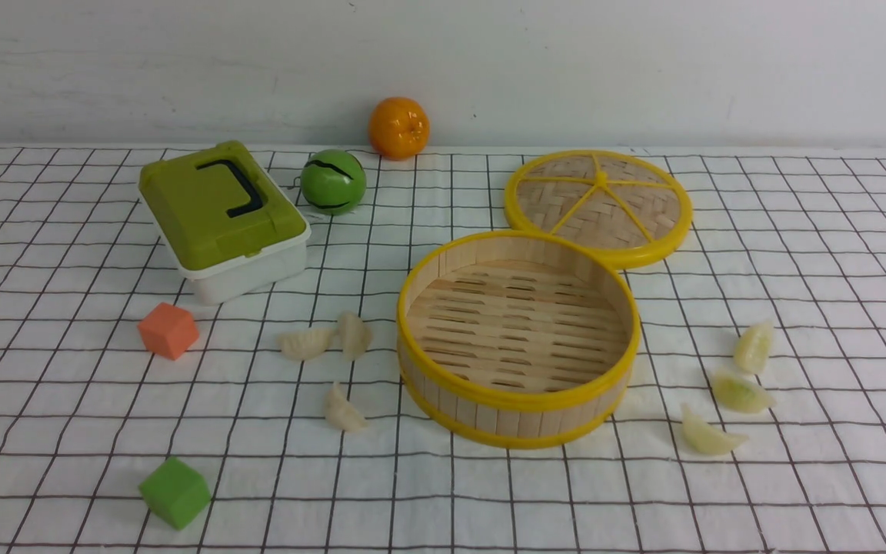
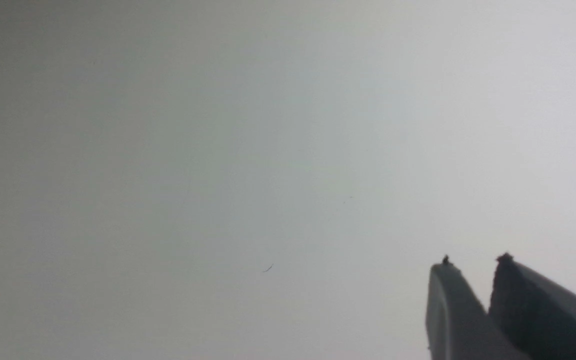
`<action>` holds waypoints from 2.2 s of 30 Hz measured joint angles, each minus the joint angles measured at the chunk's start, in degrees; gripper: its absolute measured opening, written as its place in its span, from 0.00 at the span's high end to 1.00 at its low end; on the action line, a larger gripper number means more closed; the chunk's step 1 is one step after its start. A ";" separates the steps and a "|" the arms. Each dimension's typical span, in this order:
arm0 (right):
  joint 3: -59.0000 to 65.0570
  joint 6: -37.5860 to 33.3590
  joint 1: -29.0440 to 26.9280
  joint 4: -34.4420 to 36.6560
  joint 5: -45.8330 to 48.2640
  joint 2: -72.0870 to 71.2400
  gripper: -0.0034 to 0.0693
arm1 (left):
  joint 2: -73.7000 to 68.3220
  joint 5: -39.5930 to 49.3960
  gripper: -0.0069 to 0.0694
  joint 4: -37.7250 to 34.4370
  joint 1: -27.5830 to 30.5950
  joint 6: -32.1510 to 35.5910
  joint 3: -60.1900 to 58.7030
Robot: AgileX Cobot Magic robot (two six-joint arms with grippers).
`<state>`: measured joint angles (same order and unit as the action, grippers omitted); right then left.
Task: Put the dumplings into the steamer on the table with the white tablecloth.
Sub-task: 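Reach for and grasp a dumpling on the table with the left gripper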
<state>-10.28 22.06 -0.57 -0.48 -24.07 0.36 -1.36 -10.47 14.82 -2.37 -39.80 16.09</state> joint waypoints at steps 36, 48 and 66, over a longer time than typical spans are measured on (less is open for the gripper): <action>-18.87 -60.86 10.29 37.72 62.95 54.71 0.98 | -94.27 63.65 0.86 -32.96 -10.62 43.33 64.37; -18.93 -61.19 10.29 38.26 60.95 54.77 0.97 | -119.55 70.60 0.32 -20.23 -10.62 64.87 90.18; -18.93 -61.32 11.25 39.35 59.07 54.88 0.96 | -127.61 71.48 0.62 -24.13 -10.62 84.50 91.87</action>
<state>-29.21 -39.26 10.68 38.87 34.99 55.24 -128.97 61.01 -9.31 -12.99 44.70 107.96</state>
